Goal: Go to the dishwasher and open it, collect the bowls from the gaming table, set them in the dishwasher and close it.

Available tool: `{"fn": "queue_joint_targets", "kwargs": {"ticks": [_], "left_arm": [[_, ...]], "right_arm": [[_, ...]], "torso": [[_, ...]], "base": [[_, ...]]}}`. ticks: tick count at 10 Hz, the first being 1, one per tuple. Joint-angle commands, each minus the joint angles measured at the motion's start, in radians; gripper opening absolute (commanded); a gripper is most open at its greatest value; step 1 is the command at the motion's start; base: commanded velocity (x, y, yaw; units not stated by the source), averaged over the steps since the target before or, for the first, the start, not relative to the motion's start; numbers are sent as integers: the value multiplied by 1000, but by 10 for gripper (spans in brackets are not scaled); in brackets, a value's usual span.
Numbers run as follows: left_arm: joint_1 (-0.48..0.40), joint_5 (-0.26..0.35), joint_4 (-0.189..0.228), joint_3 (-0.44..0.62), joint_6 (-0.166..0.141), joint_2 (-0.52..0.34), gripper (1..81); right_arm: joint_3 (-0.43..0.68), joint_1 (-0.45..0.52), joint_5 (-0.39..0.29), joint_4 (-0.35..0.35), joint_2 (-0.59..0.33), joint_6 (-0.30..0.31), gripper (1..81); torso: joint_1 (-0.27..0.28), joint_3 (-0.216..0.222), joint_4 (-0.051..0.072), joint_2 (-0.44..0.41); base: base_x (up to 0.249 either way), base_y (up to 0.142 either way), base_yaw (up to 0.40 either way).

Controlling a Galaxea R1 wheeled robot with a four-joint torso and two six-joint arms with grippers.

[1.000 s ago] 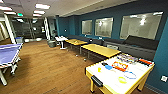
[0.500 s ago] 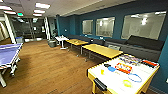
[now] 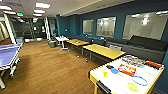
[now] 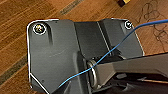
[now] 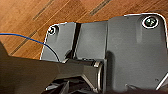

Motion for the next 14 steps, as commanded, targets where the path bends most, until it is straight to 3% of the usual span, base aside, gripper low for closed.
{"fn": "queue_joint_targets", "kwargs": {"ticks": [1, 7, 14], "left_arm": [[-43, 48, 7, 6, 7, -4, 811], [-43, 48, 5, 6, 7, -4, 811], [-43, 48, 1, 6, 7, -4, 811]], "right_arm": [[10, 47, -36, -15, 3, -3, 811], [8, 46, -36, -15, 2, -3, 811], [10, 46, -36, -21, 3, -2, 811]], "torso": [[0, 0, 0, 0], [0, 0, 0, 0], [0, 0, 0, 0]], "base": [[117, 62, 0], [114, 62, 0], [107, 0, 0]]}}
